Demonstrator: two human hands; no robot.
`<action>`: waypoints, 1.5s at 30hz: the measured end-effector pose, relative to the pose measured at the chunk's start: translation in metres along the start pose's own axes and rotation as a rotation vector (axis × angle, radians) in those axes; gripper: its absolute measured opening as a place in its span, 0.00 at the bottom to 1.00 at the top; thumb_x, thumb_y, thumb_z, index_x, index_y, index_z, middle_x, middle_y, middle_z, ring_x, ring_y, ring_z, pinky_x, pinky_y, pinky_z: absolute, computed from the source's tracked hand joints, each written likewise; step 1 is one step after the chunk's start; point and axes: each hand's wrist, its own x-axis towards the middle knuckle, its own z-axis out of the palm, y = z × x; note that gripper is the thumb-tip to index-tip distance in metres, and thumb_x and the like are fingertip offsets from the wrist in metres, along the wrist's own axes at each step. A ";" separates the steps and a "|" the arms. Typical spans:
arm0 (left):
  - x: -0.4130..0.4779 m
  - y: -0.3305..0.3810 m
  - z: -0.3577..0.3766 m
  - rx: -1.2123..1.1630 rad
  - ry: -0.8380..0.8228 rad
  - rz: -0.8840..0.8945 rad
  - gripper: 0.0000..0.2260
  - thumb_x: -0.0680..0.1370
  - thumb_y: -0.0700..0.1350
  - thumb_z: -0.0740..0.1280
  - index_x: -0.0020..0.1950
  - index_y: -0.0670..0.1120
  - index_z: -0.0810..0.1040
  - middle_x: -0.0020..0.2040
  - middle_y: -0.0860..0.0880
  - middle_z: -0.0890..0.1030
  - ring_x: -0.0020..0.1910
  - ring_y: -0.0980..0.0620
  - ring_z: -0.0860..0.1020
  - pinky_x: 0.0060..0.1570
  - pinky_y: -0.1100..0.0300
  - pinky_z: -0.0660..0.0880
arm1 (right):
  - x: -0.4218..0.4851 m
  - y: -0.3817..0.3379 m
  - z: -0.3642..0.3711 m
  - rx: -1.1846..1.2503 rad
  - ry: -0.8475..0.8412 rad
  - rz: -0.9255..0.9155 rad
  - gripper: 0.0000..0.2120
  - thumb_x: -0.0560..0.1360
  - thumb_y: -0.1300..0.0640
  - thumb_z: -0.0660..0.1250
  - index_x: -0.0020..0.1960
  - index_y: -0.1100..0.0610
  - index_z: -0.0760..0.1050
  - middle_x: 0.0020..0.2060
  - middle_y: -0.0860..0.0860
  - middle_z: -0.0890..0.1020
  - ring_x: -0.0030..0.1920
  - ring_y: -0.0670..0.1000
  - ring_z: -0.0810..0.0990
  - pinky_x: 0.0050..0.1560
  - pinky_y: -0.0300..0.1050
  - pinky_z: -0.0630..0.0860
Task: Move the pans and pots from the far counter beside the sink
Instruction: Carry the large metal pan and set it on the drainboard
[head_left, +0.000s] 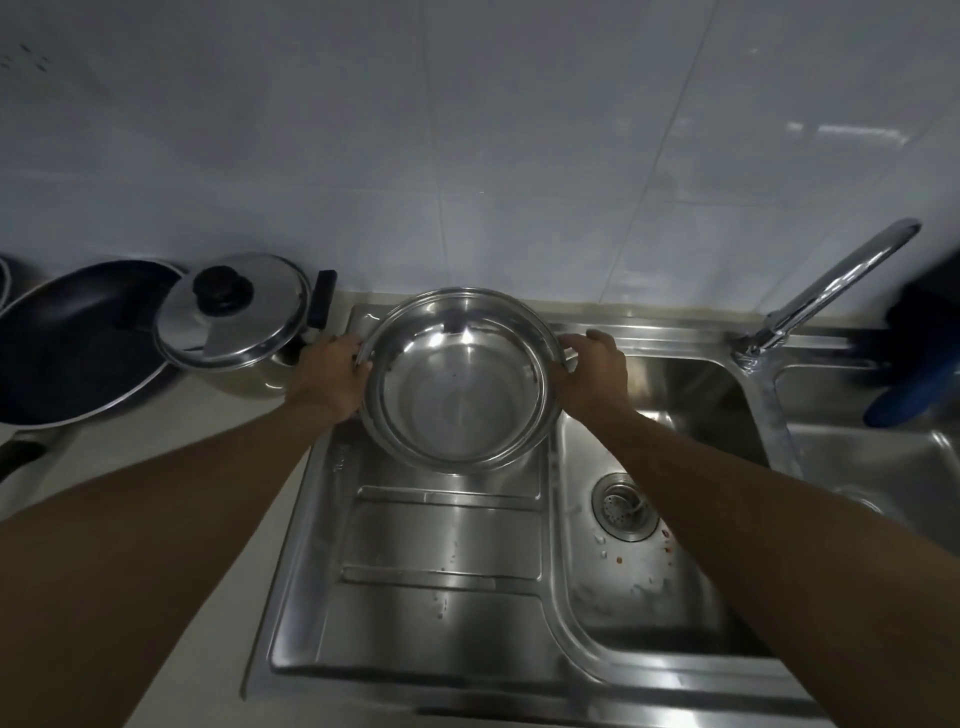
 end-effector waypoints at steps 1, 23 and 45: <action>0.005 0.001 0.001 0.008 -0.002 -0.006 0.10 0.79 0.44 0.65 0.57 0.42 0.78 0.56 0.37 0.78 0.57 0.35 0.76 0.57 0.40 0.75 | 0.004 0.000 0.000 0.008 0.008 -0.004 0.15 0.74 0.50 0.69 0.60 0.49 0.82 0.65 0.56 0.77 0.65 0.57 0.75 0.68 0.49 0.68; -0.037 0.050 -0.067 0.082 -0.201 0.182 0.21 0.80 0.47 0.62 0.73 0.47 0.68 0.68 0.43 0.74 0.65 0.41 0.75 0.63 0.46 0.73 | -0.041 -0.027 -0.051 -0.198 -0.067 -0.076 0.30 0.77 0.39 0.61 0.74 0.52 0.65 0.75 0.55 0.67 0.76 0.58 0.61 0.73 0.59 0.62; -0.225 0.229 -0.028 -0.093 -0.345 0.716 0.21 0.78 0.55 0.65 0.68 0.48 0.75 0.64 0.44 0.79 0.64 0.44 0.77 0.62 0.57 0.72 | -0.323 0.051 -0.210 -0.057 0.298 0.256 0.35 0.76 0.30 0.53 0.71 0.52 0.68 0.66 0.54 0.77 0.65 0.57 0.75 0.66 0.57 0.70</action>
